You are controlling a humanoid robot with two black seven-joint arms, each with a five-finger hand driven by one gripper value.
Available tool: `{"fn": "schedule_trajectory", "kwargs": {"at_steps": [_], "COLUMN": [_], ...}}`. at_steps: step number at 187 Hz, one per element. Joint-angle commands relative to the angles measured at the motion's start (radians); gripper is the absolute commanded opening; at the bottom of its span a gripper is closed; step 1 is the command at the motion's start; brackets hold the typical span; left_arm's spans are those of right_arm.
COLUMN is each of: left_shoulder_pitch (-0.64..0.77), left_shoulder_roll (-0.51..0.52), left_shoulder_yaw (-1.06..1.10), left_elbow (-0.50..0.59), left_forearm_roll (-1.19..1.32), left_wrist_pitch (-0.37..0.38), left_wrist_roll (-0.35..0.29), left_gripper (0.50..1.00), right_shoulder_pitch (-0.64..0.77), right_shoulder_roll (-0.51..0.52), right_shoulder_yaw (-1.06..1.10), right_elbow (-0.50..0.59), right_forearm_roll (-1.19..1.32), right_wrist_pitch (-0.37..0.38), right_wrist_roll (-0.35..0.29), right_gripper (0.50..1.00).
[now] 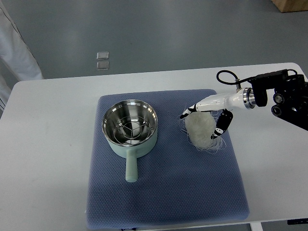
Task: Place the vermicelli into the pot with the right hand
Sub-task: 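Close the right hand fingers around the vermicelli bundle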
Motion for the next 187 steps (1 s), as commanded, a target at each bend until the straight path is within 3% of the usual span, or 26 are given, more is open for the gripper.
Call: {"fn": "schedule_trajectory", "kwargs": {"at_steps": [1,125,175,187], "left_shoulder_pitch": [0.0,0.002,0.002,0.002], "left_shoulder_roll": [0.0,0.0,0.0,0.0], "left_shoulder_yaw": [0.0,0.002,0.0,0.002], "left_elbow": [0.0,0.0,0.0,0.0], "left_forearm_roll": [0.0,0.0,0.0,0.0], "left_wrist_pitch": [0.0,0.0,0.0,0.0], "left_wrist_roll": [0.001,0.001,0.001,0.001], "left_gripper": [1.0,1.0,1.0,1.0], "right_shoulder_pitch": [-0.015,-0.058,-0.055,-0.055], "right_shoulder_roll": [0.004,0.027,0.026,0.026], "right_shoulder_yaw": [0.0,0.0,0.002,0.002], "right_elbow": [-0.007,-0.048,-0.048,-0.05], "right_forearm_roll": [-0.003,-0.023,-0.023,-0.023], "right_wrist_pitch": [-0.006,-0.08,-0.09,-0.09], "right_wrist_roll": [0.001,-0.002,-0.001,-0.001], "right_gripper": [0.924,0.86,0.713,0.639]}}
